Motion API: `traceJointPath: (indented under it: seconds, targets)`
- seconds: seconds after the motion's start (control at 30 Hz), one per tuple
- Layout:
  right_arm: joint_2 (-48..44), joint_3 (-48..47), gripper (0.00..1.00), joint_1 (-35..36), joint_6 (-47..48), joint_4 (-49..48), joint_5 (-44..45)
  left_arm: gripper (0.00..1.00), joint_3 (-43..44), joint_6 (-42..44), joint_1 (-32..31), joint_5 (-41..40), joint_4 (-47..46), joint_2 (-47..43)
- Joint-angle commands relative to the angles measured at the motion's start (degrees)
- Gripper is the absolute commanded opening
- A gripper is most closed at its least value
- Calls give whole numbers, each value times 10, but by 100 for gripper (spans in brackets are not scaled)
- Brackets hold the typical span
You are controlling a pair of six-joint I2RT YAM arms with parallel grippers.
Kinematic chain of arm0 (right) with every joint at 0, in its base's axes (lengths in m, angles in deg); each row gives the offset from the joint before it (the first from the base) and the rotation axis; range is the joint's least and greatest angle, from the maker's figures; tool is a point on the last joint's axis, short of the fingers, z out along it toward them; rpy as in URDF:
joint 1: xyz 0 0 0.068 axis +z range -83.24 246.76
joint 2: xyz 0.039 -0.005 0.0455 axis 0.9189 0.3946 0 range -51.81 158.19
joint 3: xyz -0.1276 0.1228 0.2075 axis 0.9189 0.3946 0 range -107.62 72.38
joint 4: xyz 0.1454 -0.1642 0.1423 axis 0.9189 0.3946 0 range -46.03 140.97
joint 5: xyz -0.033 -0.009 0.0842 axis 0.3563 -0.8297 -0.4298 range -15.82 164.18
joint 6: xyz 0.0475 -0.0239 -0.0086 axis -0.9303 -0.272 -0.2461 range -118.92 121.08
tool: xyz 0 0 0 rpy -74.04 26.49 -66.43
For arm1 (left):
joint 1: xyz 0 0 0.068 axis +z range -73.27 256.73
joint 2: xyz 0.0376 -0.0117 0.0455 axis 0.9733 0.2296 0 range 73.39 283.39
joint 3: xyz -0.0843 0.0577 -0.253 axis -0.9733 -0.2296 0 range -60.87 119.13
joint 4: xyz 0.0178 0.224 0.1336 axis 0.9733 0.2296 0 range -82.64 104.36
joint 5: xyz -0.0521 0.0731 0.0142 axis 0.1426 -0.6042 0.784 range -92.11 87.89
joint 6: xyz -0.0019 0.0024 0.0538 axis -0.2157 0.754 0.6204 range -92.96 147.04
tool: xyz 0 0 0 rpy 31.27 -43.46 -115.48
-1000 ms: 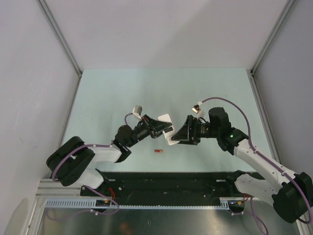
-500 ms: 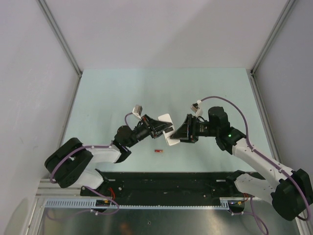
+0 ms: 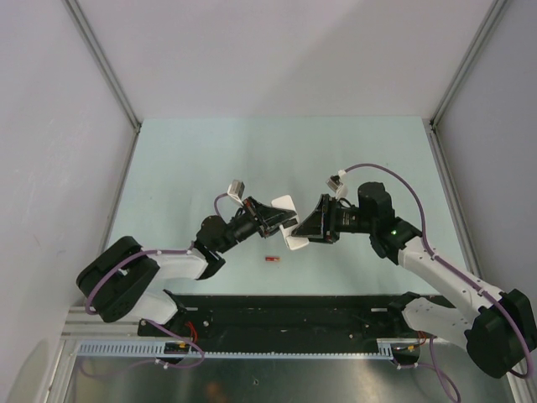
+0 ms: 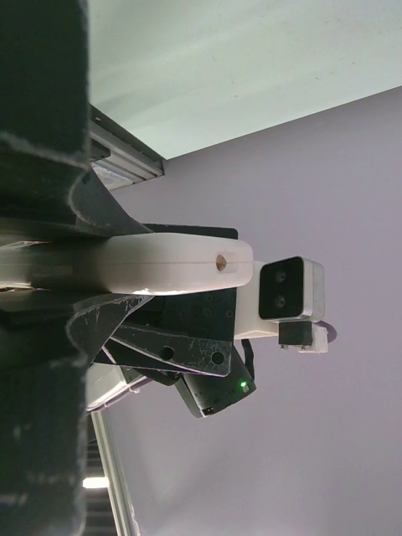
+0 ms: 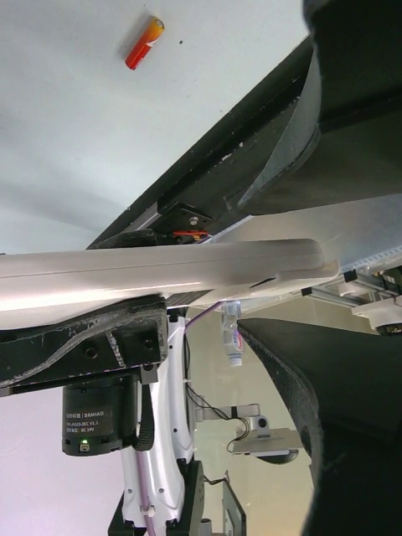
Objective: Load the batteries into the remote control
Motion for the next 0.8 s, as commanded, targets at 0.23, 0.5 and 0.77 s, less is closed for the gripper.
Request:
traceJointPath:
  seconds: [0.23, 0.5, 0.77]
  targets:
    - [-20, 7, 47, 6, 2, -12, -12, 0, 18, -9, -4, -10, -25, -17]
    - [-20, 7, 46, 13, -1, -12, -13, 0, 18, -7, -4, -12, -23, -19]
    - [-26, 7, 44, 16, -1, -11, -11, 0, 20, -6, -5, -12, -21, -17]
